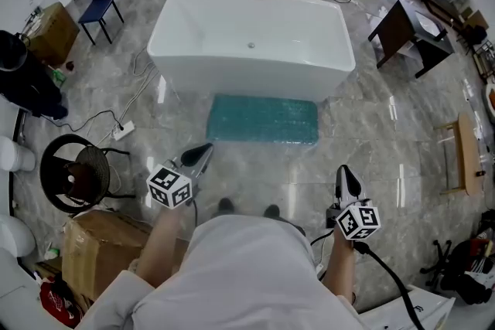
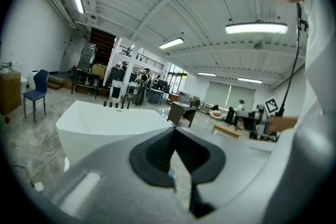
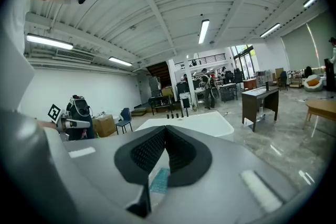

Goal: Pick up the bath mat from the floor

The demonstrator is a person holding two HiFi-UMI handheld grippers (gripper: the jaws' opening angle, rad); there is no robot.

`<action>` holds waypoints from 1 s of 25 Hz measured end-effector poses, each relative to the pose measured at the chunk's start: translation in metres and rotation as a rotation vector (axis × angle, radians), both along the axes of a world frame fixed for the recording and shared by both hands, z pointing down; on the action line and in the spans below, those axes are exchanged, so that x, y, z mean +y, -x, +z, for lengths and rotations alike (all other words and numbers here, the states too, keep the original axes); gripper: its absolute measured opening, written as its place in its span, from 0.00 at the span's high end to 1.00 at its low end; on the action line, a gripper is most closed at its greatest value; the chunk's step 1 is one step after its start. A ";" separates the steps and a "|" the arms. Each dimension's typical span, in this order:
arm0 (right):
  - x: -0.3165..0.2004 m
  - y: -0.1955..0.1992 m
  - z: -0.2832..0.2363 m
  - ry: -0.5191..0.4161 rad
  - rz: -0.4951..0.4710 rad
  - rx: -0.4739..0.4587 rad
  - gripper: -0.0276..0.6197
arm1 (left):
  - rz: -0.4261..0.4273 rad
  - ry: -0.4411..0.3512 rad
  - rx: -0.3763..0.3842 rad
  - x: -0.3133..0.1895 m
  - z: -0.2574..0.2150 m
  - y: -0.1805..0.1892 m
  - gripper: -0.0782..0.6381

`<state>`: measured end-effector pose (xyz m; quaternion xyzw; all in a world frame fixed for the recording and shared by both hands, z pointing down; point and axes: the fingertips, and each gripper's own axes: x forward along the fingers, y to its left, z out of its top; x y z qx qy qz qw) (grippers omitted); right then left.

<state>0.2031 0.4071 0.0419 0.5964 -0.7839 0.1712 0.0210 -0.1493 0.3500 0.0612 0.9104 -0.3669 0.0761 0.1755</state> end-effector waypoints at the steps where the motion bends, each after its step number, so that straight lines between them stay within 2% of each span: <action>1: 0.000 0.006 0.000 0.001 0.006 0.000 0.95 | 0.005 0.003 0.003 -0.001 0.001 0.006 0.89; 13: -0.004 0.070 0.013 0.009 0.051 -0.023 0.95 | 0.088 -0.002 -0.002 -0.009 0.009 0.063 0.89; 18: -0.008 0.085 0.018 0.022 0.056 -0.030 0.95 | 0.066 0.018 -0.019 -0.014 0.015 0.083 0.89; 25: -0.023 0.092 0.026 0.050 0.033 -0.020 0.95 | 0.041 0.037 0.024 -0.028 0.015 0.096 0.89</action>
